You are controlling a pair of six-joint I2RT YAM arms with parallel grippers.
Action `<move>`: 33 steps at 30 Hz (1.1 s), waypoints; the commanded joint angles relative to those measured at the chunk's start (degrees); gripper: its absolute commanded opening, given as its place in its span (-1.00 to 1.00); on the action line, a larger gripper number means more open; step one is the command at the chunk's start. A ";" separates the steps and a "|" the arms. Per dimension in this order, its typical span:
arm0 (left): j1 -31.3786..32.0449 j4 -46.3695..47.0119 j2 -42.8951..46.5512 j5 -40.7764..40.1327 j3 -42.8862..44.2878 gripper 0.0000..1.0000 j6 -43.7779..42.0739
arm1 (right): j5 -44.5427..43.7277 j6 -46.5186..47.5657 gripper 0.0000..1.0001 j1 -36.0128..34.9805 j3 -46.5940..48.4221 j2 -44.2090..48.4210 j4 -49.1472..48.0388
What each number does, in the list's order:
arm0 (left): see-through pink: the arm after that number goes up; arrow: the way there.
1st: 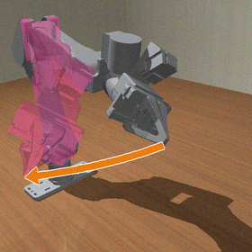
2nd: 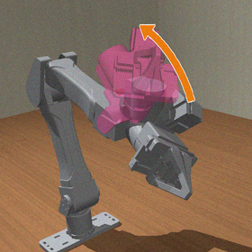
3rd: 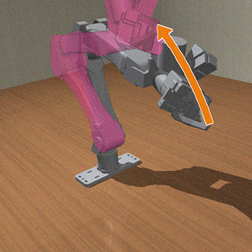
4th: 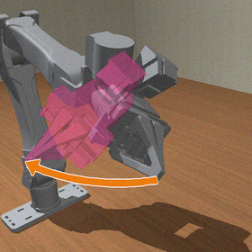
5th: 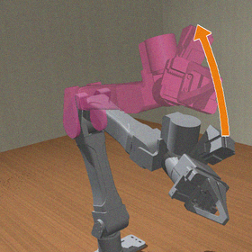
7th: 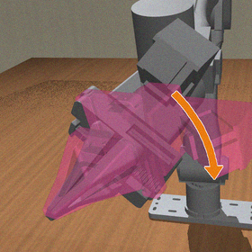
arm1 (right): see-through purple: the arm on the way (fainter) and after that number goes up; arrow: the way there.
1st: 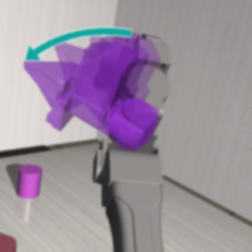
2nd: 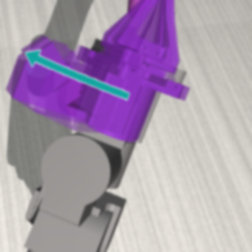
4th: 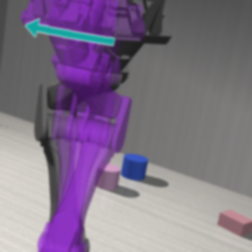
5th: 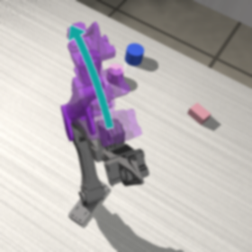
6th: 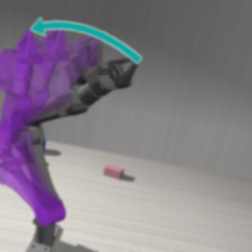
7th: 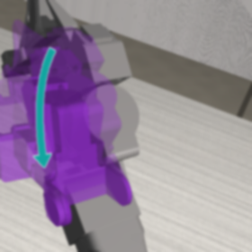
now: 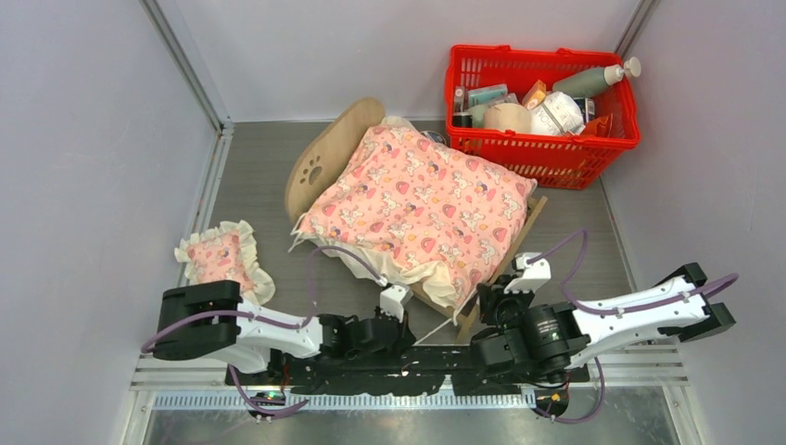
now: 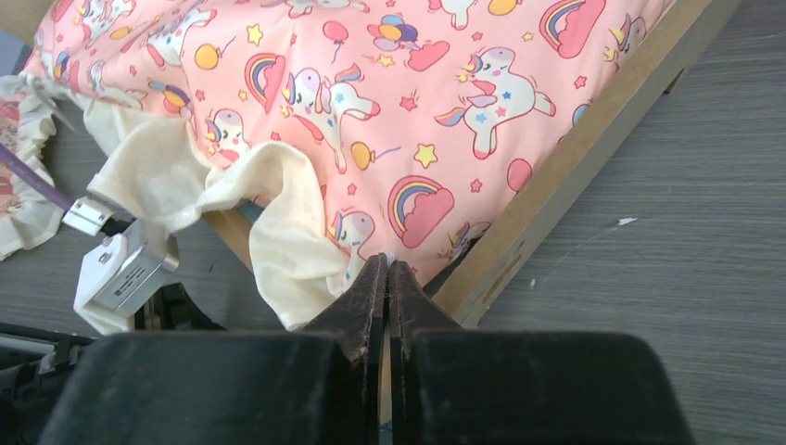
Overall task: Set up the pet bed
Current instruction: Tie the ropes to the bed frame.
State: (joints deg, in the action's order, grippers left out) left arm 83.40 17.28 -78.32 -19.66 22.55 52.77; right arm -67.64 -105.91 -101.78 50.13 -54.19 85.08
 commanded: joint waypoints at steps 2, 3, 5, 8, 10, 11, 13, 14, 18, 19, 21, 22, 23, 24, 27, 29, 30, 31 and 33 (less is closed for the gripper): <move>1.38 1.23 -2.83 -2.12 2.14 -1.00 1.10 | -10.57 12.30 -0.90 4.87 3.10 5.69 4.27; 1.60 1.58 -3.59 -1.87 2.23 -1.00 1.37 | -10.76 12.57 -0.90 5.37 3.54 6.04 4.25; 2.92 3.32 -5.09 -1.21 2.05 -1.00 1.67 | -11.44 13.31 -0.90 5.46 4.16 6.56 4.22; 6.05 4.48 -6.67 -2.36 2.85 -1.00 0.70 | -11.82 14.17 -0.90 5.53 4.89 6.05 4.30; 7.95 3.61 -8.10 -3.51 4.73 -1.00 -1.15 | -11.76 14.27 -0.90 5.51 4.59 5.64 4.23; 8.53 3.53 -8.97 -3.42 5.66 -1.00 -2.00 | -11.47 14.36 -0.90 5.53 4.39 5.48 4.22; 9.30 3.38 -10.75 -2.96 7.30 -1.00 -3.12 | -10.99 14.00 -0.90 5.54 3.59 5.43 4.22; 9.63 3.45 -11.46 -2.81 8.04 -1.00 -3.72 | -10.92 13.72 -0.90 5.58 2.92 5.75 4.26; 10.26 3.07 -13.39 -2.54 9.70 -1.00 -4.57 | -12.68 12.78 -0.90 6.70 2.25 7.90 4.23; 10.42 2.89 -13.68 -2.71 9.96 -1.00 -4.87 | -13.81 12.99 -0.90 6.82 2.47 8.59 4.29; 10.77 2.22 -14.45 -2.63 10.73 -1.00 -5.32 | -15.29 14.49 -0.90 7.02 3.84 9.15 4.29; 10.90 1.93 -14.99 -2.58 11.28 -1.00 -5.50 | -15.75 15.20 -0.90 7.20 4.87 9.22 4.30; 11.09 1.37 -15.46 -2.49 11.94 -1.00 -5.75 | -16.47 16.32 -0.90 7.29 5.36 9.27 4.28; 11.35 0.69 -16.03 -2.17 12.82 -1.00 -6.16 | -16.74 17.22 -0.90 7.49 6.31 9.32 4.29; 12.37 -2.87 -17.83 -2.21 15.96 -1.00 -7.14 | -17.50 17.99 -0.90 7.84 6.84 9.62 4.26; 12.41 -5.33 -19.50 -1.95 17.95 -1.00 -6.61 | -17.16 17.93 -0.90 8.00 5.99 9.90 4.28; 12.41 -5.89 -19.92 -1.84 18.16 -1.00 -6.47 | -16.89 17.58 -0.90 8.04 5.62 10.03 4.28; 12.41 -6.08 -20.03 -1.75 18.23 -1.00 -6.15 | -16.73 17.45 -0.90 8.07 5.01 10.41 4.29; 12.35 -6.05 -19.72 -2.11 17.77 -1.00 -5.40 | -16.30 17.11 -0.90 8.20 4.54 11.05 4.29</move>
State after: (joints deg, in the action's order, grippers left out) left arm 95.13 16.82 -97.17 -22.31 40.51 47.53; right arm -68.03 -89.54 -94.74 52.60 -45.63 87.48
